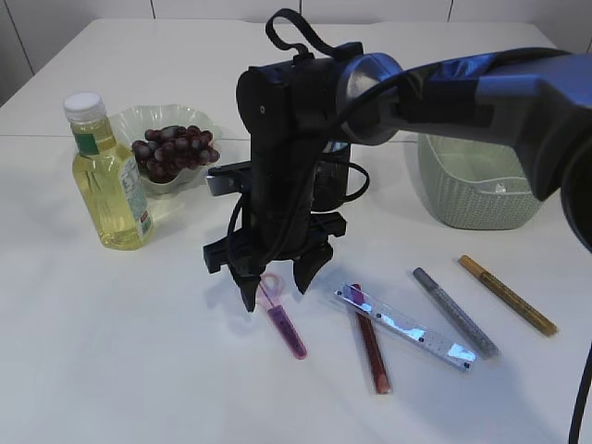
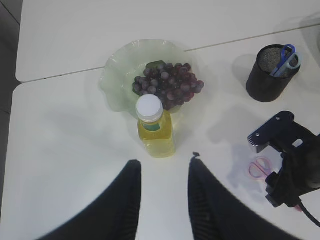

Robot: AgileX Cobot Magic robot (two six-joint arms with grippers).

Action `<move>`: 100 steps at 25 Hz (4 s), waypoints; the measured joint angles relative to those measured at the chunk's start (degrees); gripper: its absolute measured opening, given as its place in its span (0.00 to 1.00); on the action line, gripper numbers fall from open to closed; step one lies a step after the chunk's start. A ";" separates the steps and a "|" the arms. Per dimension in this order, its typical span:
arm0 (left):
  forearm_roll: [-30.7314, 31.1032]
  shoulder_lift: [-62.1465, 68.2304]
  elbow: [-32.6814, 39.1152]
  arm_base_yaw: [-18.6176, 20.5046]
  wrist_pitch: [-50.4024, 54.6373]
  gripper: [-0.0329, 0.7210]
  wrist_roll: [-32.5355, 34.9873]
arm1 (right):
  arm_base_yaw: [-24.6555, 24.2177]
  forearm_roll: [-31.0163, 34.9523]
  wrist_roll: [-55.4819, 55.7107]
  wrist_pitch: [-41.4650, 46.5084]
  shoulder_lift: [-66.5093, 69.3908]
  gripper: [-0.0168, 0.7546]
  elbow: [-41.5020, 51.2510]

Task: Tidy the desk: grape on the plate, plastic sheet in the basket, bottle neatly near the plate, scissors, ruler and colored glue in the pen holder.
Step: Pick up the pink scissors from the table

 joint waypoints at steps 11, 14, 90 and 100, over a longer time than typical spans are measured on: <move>0.00 0.00 0.00 0.00 0.00 0.36 0.00 | 0.00 -0.92 -0.10 0.00 1.26 0.74 0.00; 0.00 0.00 0.00 0.00 0.00 0.36 0.00 | 0.00 -0.92 -0.10 0.00 1.67 0.74 0.00; 0.00 0.00 0.00 0.00 0.00 0.36 0.34 | 0.00 -4.21 -0.21 -0.01 5.07 0.74 -0.46; 0.00 0.00 0.00 0.00 0.00 0.36 0.46 | 0.00 -3.33 -0.13 -0.01 5.07 0.53 -0.46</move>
